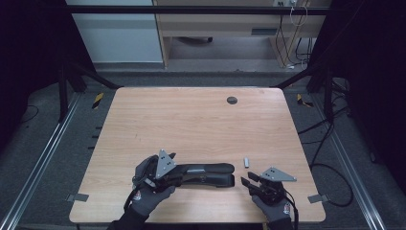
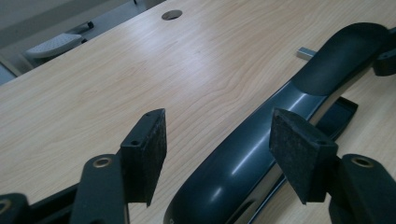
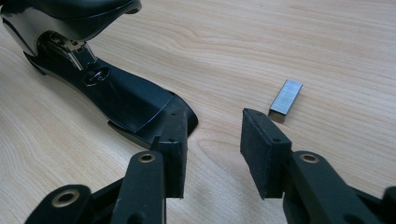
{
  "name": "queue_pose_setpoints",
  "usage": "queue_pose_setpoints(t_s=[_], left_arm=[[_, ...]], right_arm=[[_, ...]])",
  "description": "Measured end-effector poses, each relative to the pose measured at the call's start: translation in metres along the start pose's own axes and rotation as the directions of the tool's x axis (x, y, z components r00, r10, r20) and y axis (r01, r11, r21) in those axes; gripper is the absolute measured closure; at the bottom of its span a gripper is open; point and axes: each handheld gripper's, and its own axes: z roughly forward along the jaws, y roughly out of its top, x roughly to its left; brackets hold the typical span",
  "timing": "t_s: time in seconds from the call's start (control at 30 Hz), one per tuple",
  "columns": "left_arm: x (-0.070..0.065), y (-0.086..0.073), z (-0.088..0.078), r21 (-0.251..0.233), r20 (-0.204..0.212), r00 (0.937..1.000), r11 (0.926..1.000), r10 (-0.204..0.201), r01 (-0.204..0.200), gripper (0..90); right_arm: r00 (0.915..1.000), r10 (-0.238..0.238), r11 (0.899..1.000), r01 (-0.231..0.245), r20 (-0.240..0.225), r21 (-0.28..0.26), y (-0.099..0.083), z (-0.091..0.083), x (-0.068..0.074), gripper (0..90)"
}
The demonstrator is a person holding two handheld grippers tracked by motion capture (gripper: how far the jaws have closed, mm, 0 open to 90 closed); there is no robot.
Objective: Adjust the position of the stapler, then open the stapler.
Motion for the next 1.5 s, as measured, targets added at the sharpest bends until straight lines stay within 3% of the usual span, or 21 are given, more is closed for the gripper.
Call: queue_pose_setpoints(t_s=[0.3,0.87,1.07,1.43,1.5], left_arm=[[-0.017,0.012,-0.004,-0.003,0.031,0.9967,0.9972,0.074,-0.074,29.5],[-0.031,0.022,0.002,0.002,0.050,0.9909,0.9921,0.125,-0.125,27.1],[-0.041,0.029,0.006,0.027,0.050,0.9810,0.9816,0.188,-0.189,25.9],[-0.052,0.036,0.013,0.042,0.066,0.9673,0.9678,0.245,-0.248,24.0],[-0.054,0.037,0.014,0.051,0.070,0.9612,0.9614,0.267,-0.271,23.9]], right_arm=[[0.9999,-0.002,1.000,0.002,0.014,-0.002,-0.001,-0.002,-0.002,59.0],[0.9997,-0.012,1.000,0.012,0.022,-0.003,0.000,-0.003,-0.002,59.8],[0.9996,-0.007,1.000,0.008,0.027,-0.006,-0.001,-0.006,-0.003,59.9],[0.9995,-0.007,1.000,0.007,0.030,-0.010,-0.002,-0.009,-0.004,60.4],[0.9995,-0.002,1.000,0.002,0.032,-0.012,-0.003,-0.009,-0.003,60.7]])
